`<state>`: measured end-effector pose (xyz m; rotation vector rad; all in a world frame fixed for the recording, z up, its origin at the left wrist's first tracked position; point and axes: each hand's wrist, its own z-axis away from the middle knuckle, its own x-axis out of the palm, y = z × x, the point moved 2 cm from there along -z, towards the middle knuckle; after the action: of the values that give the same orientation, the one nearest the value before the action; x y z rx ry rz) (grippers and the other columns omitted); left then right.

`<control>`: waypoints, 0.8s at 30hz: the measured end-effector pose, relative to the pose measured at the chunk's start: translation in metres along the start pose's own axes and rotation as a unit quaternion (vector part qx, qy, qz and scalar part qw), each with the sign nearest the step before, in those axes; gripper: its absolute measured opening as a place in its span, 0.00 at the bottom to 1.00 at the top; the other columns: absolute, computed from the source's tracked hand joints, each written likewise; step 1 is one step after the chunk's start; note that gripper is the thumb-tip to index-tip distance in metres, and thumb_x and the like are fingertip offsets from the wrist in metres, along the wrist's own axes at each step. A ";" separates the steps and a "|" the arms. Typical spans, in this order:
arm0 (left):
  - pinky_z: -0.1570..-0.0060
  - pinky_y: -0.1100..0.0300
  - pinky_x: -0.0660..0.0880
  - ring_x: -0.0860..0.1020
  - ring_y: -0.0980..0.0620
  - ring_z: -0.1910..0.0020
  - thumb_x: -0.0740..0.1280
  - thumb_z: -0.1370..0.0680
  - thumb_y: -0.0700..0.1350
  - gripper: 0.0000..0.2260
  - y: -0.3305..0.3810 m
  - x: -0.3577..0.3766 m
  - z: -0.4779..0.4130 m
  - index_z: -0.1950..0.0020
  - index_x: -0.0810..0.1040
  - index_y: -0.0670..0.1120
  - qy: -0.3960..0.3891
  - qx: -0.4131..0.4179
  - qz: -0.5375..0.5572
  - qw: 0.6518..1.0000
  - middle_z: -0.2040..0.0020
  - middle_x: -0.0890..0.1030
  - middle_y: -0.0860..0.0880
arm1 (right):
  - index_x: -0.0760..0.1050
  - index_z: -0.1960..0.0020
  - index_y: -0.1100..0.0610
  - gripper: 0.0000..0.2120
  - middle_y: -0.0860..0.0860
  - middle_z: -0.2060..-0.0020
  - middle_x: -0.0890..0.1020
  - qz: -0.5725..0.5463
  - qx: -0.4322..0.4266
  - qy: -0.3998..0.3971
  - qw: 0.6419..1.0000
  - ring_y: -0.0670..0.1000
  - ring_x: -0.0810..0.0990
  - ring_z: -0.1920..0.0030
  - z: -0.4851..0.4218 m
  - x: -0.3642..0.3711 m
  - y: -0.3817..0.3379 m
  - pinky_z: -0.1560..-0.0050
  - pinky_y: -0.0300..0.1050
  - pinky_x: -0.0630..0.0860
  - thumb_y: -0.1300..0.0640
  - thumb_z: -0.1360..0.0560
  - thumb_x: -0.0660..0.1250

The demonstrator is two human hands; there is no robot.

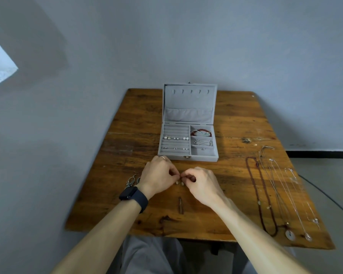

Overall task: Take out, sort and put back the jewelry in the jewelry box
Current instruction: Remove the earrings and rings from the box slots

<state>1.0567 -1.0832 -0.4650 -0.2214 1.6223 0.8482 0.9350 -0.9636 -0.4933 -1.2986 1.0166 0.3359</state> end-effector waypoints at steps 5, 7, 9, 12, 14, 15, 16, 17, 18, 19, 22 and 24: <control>0.40 0.49 0.74 0.74 0.53 0.42 0.73 0.25 0.55 0.06 0.000 0.001 0.002 0.49 0.85 0.58 -0.003 -0.001 0.009 1.000 0.46 0.81 0.56 | 0.82 0.41 0.50 0.11 0.47 0.48 0.82 -0.006 0.015 0.012 1.000 0.47 0.81 0.48 0.002 0.001 0.001 0.45 0.44 0.79 0.54 0.22 0.70; 0.41 0.49 0.74 0.74 0.53 0.42 0.73 0.25 0.56 0.08 -0.002 0.001 0.004 0.48 0.84 0.59 0.002 0.000 0.017 1.000 0.46 0.80 0.56 | 0.82 0.41 0.51 0.11 0.46 0.50 0.82 -0.012 0.017 0.025 0.999 0.45 0.80 0.50 0.006 0.000 0.001 0.46 0.43 0.79 0.54 0.22 0.70; 0.39 0.50 0.74 0.73 0.53 0.40 0.72 0.25 0.56 0.09 -0.005 0.000 0.008 0.45 0.83 0.59 0.010 0.003 0.013 1.000 0.43 0.79 0.56 | 0.82 0.42 0.51 0.11 0.44 0.52 0.81 -0.016 0.018 0.044 0.999 0.43 0.79 0.52 0.012 0.000 0.003 0.46 0.41 0.79 0.53 0.23 0.71; 0.36 0.53 0.69 0.71 0.53 0.36 0.71 0.24 0.54 0.10 -0.008 -0.001 0.015 0.42 0.81 0.59 0.021 0.006 -0.020 1.000 0.38 0.76 0.55 | 0.83 0.45 0.51 0.09 0.43 0.54 0.81 0.000 0.019 0.069 0.997 0.42 0.78 0.53 0.022 0.003 0.007 0.50 0.36 0.76 0.51 0.24 0.72; 0.35 0.53 0.66 0.68 0.53 0.34 0.70 0.23 0.55 0.11 -0.008 0.000 0.019 0.41 0.80 0.59 0.026 0.005 -0.031 0.999 0.36 0.74 0.55 | 0.83 0.46 0.50 0.08 0.42 0.55 0.80 0.008 0.017 0.082 0.996 0.43 0.77 0.54 0.025 0.007 0.007 0.53 0.32 0.72 0.51 0.24 0.72; 0.35 0.53 0.65 0.68 0.53 0.33 0.70 0.23 0.55 0.11 -0.006 0.000 0.020 0.41 0.80 0.58 0.029 0.004 -0.030 0.999 0.35 0.73 0.55 | 0.83 0.46 0.50 0.08 0.42 0.55 0.80 0.008 0.017 0.086 0.996 0.43 0.77 0.54 0.025 0.008 0.007 0.54 0.32 0.72 0.51 0.24 0.72; 0.34 0.53 0.65 0.67 0.53 0.32 0.70 0.23 0.55 0.11 -0.005 0.000 0.021 0.41 0.80 0.58 0.032 0.003 -0.029 0.999 0.34 0.72 0.55 | 0.82 0.44 0.50 0.09 0.43 0.55 0.79 0.006 0.017 0.089 0.996 0.43 0.78 0.54 0.025 0.009 0.006 0.55 0.33 0.74 0.51 0.24 0.72; 0.34 0.52 0.65 0.67 0.53 0.31 0.70 0.23 0.56 0.11 -0.003 0.001 0.021 0.41 0.80 0.58 0.036 0.003 -0.030 0.999 0.34 0.72 0.55 | 0.82 0.42 0.49 0.10 0.43 0.55 0.79 0.005 0.016 0.090 0.996 0.44 0.78 0.54 0.025 0.010 0.004 0.56 0.37 0.77 0.51 0.24 0.71; 0.33 0.52 0.64 0.66 0.52 0.31 0.69 0.23 0.56 0.12 -0.001 0.002 0.021 0.40 0.80 0.59 0.038 0.003 -0.033 0.999 0.33 0.72 0.55 | 0.81 0.40 0.48 0.12 0.44 0.54 0.80 0.008 0.014 0.089 0.996 0.45 0.79 0.54 0.024 0.010 0.003 0.56 0.40 0.79 0.50 0.23 0.70; 0.32 0.51 0.64 0.66 0.52 0.30 0.69 0.23 0.57 0.13 0.001 0.003 0.021 0.39 0.79 0.59 0.038 0.004 -0.039 0.999 0.32 0.71 0.54 | 0.80 0.39 0.47 0.13 0.44 0.53 0.80 0.014 0.014 0.086 0.996 0.46 0.80 0.53 0.022 0.009 0.002 0.57 0.41 0.79 0.50 0.23 0.70; 0.31 0.51 0.63 0.65 0.52 0.29 0.68 0.22 0.58 0.14 0.005 0.007 0.023 0.37 0.79 0.58 0.032 -0.001 -0.059 0.998 0.30 0.71 0.53 | 0.78 0.36 0.46 0.15 0.43 0.52 0.81 0.034 0.024 0.080 0.996 0.47 0.80 0.51 0.018 0.008 -0.002 0.58 0.39 0.73 0.49 0.22 0.68; 0.31 0.50 0.63 0.65 0.51 0.29 0.68 0.22 0.58 0.15 0.006 0.007 0.024 0.37 0.79 0.58 0.029 -0.012 -0.059 0.998 0.30 0.70 0.53 | 0.78 0.37 0.47 0.14 0.43 0.52 0.81 0.042 0.028 0.082 0.995 0.47 0.80 0.51 0.017 0.008 -0.003 0.58 0.38 0.71 0.49 0.22 0.68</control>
<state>1.0700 -1.0622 -0.4692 -0.3582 1.6376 0.7782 0.9487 -0.9511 -0.4988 -1.2499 1.2144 0.2659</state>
